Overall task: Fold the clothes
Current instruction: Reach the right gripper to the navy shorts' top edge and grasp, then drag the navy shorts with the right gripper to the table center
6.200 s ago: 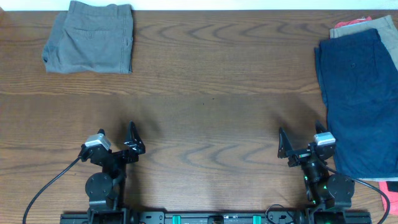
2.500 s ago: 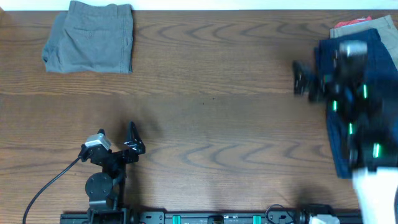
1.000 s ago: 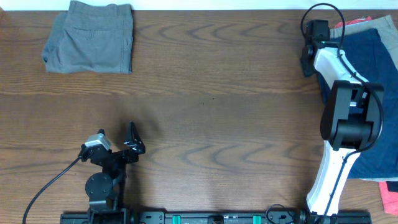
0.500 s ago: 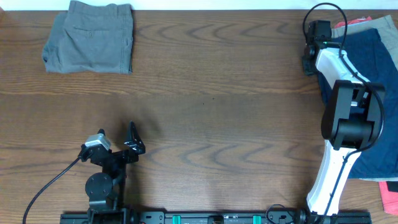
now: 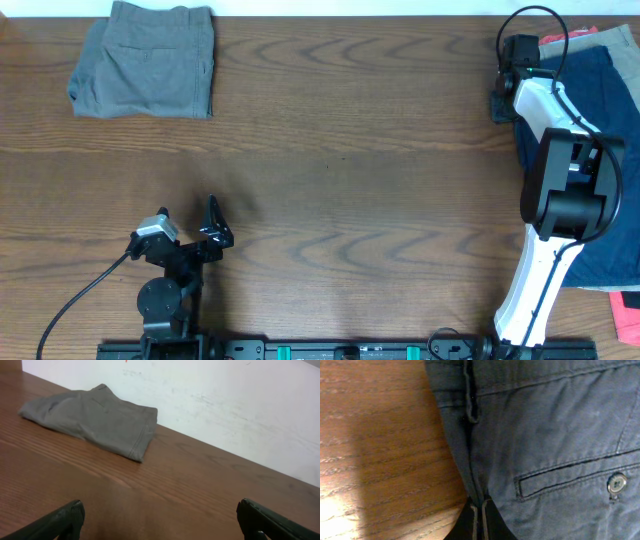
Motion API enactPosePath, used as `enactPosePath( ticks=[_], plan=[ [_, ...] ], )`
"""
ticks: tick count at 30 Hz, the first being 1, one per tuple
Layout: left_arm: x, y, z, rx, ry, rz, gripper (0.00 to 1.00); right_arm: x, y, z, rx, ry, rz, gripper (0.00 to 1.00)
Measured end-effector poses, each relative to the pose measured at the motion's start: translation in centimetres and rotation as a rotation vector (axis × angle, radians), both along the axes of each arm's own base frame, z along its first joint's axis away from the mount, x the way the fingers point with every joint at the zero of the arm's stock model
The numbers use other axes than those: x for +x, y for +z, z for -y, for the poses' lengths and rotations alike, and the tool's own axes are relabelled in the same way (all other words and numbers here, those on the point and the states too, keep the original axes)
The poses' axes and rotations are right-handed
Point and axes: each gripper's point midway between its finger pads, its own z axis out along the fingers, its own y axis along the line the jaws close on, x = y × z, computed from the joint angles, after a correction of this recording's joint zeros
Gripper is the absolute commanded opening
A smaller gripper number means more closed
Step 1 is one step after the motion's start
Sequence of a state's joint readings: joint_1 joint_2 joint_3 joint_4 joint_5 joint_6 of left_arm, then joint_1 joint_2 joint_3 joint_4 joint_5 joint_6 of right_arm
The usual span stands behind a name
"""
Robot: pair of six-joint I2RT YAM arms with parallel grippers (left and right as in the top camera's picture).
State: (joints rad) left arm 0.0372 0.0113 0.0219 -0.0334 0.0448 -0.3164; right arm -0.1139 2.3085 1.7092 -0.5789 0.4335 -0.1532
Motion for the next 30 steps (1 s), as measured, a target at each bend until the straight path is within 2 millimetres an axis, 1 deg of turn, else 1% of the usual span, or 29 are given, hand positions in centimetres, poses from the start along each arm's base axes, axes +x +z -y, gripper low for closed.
enactPosePath(
  ticks=[3, 5, 6, 9, 12, 13, 16, 18, 20, 23, 25, 27, 30],
  plan=[
    [0.0, 0.0, 0.0, 0.0, 0.0, 0.0, 0.98, 0.0, 0.6, 0.1, -0.001, -0.025, 0.018, 0.01],
    [0.0, 0.0, 0.0, 0.0, 0.0, 0.0, 0.98, -0.1, 1.6, 0.2, 0.0, -0.04, 0.036, 0.01],
    [0.0, 0.0, 0.0, 0.0, 0.0, 0.0, 0.98, -0.1, 2.5, 0.2, 0.001, -0.049, 0.051, 0.01],
    [0.0, 0.0, 0.0, 0.0, 0.0, 0.0, 0.98, 0.0, 5.9, 0.4, -0.005, -0.076, 0.117, 0.01],
    [0.0, 0.0, 0.0, 0.0, 0.0, 0.0, 0.98, 0.0, 10.7, 0.5, -0.011, -0.095, 0.212, 0.01],
    [0.0, 0.0, 0.0, 0.0, 0.0, 0.0, 0.98, -0.1, 11.9, 0.5, -0.011, -0.096, 0.234, 0.01],
    [0.0, 0.0, 0.0, 0.0, 0.0, 0.0, 0.98, -0.8, 15.7, 0.0, -0.002, -0.093, 0.295, 0.01],
    [0.0, 0.0, 0.0, 0.0, 0.0, 0.0, 0.98, -1.2, 17.6, -0.9, 0.019, -0.077, 0.323, 0.01],
    [0.0, 0.0, 0.0, 0.0, 0.0, 0.0, 0.98, -1.5, 18.7, -2.5, 0.053, -0.044, 0.336, 0.01],
    [0.0, 0.0, 0.0, 0.0, 0.0, 0.0, 0.98, -1.6, 18.8, -6.2, 0.14, 0.039, 0.322, 0.01],
    [0.0, 0.0, 0.0, 0.0, 0.0, 0.0, 0.98, -1.8, 18.2, -9.1, 0.213, 0.095, 0.295, 0.01],
    [0.0, 0.0, 0.0, 0.0, 0.0, 0.0, 0.98, -2.0, 17.5, -12.6, 0.3, 0.15, 0.27, 0.01],
    [0.0, 0.0, 0.0, 0.0, 0.0, 0.0, 0.98, -2.3, 17.1, -18.3, 0.423, 0.243, 0.252, 0.01]
  ],
)
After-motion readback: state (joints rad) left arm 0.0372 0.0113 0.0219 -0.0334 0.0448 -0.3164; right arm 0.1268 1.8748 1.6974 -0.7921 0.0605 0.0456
